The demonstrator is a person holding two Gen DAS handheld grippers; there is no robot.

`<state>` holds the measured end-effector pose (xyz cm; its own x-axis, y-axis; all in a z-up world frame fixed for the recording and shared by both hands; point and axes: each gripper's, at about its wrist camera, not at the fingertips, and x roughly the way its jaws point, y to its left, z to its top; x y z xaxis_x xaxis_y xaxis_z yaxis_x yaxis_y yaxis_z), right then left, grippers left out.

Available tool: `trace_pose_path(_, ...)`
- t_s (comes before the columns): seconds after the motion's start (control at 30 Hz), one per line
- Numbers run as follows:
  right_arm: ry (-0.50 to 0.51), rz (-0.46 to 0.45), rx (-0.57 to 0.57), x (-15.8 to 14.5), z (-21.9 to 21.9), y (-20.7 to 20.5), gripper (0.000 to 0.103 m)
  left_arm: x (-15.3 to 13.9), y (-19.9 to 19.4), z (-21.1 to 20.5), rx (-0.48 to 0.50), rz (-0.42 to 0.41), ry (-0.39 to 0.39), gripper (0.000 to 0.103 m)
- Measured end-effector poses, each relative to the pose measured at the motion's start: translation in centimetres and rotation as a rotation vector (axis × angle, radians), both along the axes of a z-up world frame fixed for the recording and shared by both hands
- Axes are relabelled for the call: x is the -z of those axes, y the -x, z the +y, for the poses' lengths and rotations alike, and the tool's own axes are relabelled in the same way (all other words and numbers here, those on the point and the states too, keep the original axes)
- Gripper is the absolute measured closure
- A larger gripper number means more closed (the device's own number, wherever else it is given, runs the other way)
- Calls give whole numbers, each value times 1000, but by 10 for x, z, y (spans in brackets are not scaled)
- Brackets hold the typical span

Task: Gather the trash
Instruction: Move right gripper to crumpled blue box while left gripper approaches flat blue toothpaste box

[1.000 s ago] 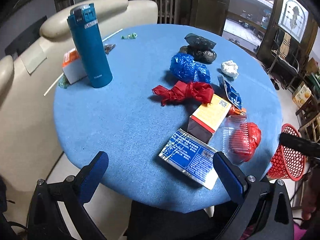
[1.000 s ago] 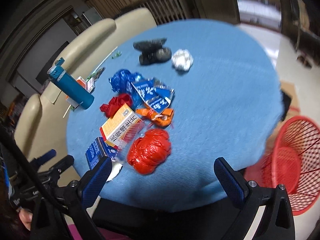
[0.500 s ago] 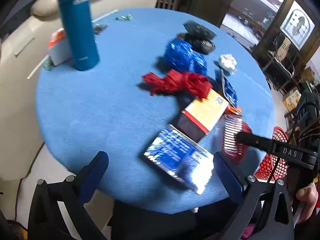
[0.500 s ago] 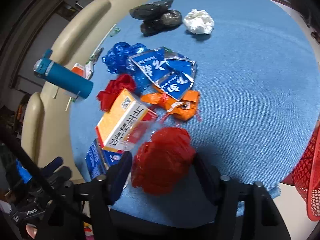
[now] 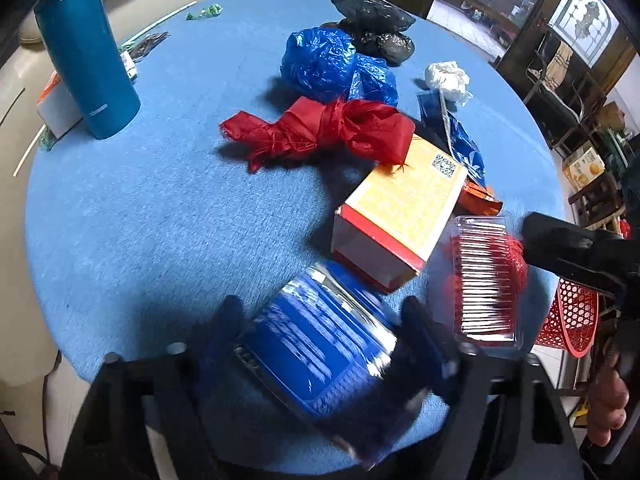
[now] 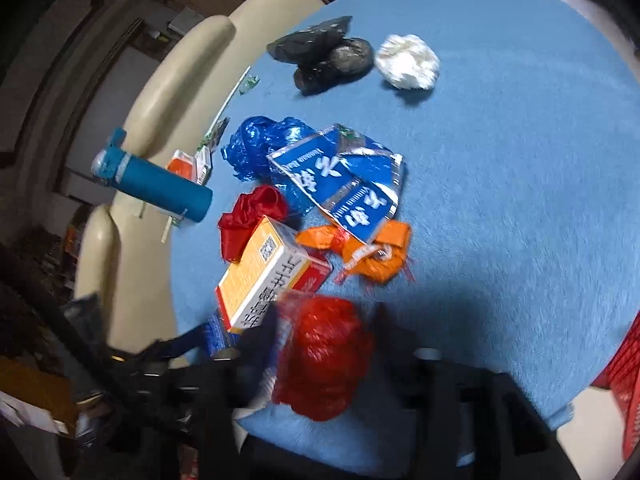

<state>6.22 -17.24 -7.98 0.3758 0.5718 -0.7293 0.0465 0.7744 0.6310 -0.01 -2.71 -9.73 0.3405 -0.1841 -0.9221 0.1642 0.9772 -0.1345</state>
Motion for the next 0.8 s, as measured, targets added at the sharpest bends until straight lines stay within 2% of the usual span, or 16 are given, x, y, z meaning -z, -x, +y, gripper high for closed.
trace_pose_path(0.07, -13, -9, 20, 0, -9, 7, 29, 0, -1, -1, 6, -15, 6, 29)
trace_pose_path(0.27, -65, 22, -27, 3, -7, 20, 29, -5, -14, -11, 31, -62, -13, 36)
trace_pose_path(0.37, -33, 39, -111, 5, 9, 23, 29, -5, -29, -15, 32, -76, -26, 39)
trace_pose_path(0.5, -21, 44, -127, 7, 11, 29, 29, -4, -50, -12, 23, -101, -49, 40)
trace_pose_path(0.63, -17, 18, -30, 0, -10, 18, 29, -7, -58, -6, 25, -106, -37, 40)
trace_pose_path(0.73, 55, -49, 46, -14, -28, -5, 29, -9, -52, -3, 41, -99, -12, 40)
trace_pose_path(0.8, 88, -62, 71, -16, -36, -22, 29, -9, -45, -2, 51, -92, -9, 38)
